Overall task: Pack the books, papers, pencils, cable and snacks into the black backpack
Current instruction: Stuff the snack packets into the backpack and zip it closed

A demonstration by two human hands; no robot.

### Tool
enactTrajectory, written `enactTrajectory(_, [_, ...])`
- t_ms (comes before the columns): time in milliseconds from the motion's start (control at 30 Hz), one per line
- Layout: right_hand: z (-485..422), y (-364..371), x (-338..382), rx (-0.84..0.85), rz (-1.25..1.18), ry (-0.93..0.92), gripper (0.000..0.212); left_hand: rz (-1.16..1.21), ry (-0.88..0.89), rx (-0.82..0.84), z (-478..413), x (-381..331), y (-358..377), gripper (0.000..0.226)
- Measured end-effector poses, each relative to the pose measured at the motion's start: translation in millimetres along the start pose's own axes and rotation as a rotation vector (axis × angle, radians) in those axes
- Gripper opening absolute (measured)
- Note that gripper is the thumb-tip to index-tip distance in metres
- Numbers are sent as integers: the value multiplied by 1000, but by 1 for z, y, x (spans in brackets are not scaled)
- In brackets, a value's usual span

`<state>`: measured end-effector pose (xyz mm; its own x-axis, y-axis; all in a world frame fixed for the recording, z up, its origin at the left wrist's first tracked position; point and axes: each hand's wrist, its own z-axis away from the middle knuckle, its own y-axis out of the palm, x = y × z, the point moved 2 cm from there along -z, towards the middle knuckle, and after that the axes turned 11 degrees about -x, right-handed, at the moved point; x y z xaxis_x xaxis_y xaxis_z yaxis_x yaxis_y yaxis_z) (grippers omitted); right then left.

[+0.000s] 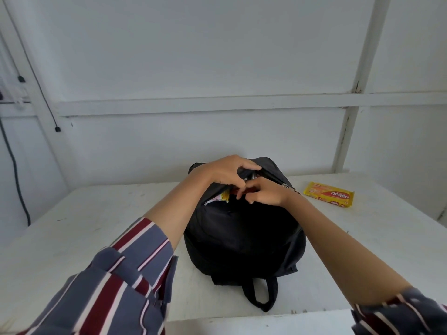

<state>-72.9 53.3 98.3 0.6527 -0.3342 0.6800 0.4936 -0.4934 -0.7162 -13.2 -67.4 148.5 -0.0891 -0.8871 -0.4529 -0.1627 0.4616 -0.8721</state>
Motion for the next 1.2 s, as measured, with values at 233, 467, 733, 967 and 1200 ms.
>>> enactTrajectory(233, [-3,7,3,-11,-14,10,27,-143,25,2,18,24,11,74])
enactTrajectory(467, [14,21,5,30,-66,-54,26,-159,4,-177,37,47,6,40])
enactTrajectory(733, [3,51,24,96,-88,-84,23,-143,-10,-143,42,41,-1,48])
enactTrajectory(967, [-5,48,32,56,-103,-43,22,-155,1,-112,43,39,1,48])
enactTrajectory(1200, [12,14,13,-37,-4,-50,24,-103,9,-150,37,47,0,49])
